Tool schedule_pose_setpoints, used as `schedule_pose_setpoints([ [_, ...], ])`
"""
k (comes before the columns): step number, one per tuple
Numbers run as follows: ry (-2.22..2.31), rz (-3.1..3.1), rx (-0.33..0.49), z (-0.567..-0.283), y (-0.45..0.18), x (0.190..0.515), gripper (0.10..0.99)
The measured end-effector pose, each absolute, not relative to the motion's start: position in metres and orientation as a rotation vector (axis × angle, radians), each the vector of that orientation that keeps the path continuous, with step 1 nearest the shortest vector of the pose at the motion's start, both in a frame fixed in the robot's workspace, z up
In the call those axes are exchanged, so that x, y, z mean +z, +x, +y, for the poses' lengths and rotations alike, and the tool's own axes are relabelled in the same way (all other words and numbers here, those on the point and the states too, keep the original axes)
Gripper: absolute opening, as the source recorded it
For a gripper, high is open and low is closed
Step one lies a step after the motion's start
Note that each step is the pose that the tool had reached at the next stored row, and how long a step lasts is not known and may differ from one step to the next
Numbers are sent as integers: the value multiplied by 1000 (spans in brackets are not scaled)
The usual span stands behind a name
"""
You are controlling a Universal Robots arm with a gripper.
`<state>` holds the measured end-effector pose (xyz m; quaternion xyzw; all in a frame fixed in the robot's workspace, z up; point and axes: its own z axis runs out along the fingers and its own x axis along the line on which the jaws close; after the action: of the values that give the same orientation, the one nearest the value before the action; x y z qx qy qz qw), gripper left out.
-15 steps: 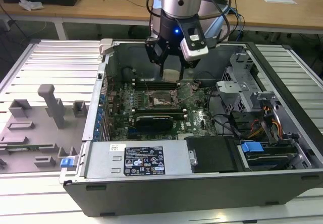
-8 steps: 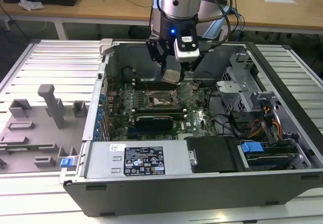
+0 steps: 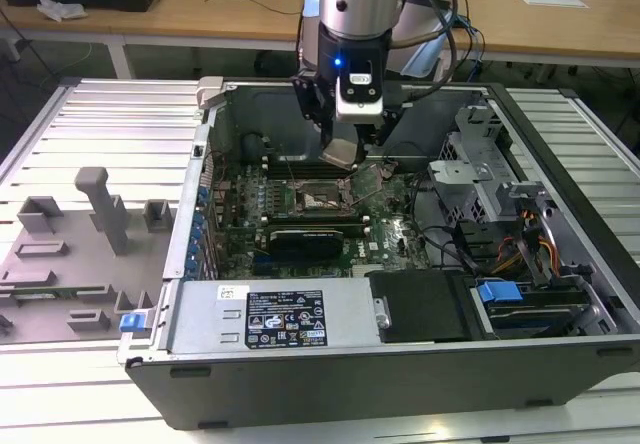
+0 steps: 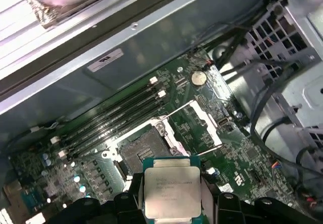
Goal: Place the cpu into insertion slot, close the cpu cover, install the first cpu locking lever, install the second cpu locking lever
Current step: 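Place the cpu into insertion slot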
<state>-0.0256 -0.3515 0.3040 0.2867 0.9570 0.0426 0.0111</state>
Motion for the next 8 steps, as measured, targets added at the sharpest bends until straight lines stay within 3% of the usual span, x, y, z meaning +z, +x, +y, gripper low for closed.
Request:
schedule_pose_setpoints([
  [8,1156,2886,128,-351,-26,302,541],
])
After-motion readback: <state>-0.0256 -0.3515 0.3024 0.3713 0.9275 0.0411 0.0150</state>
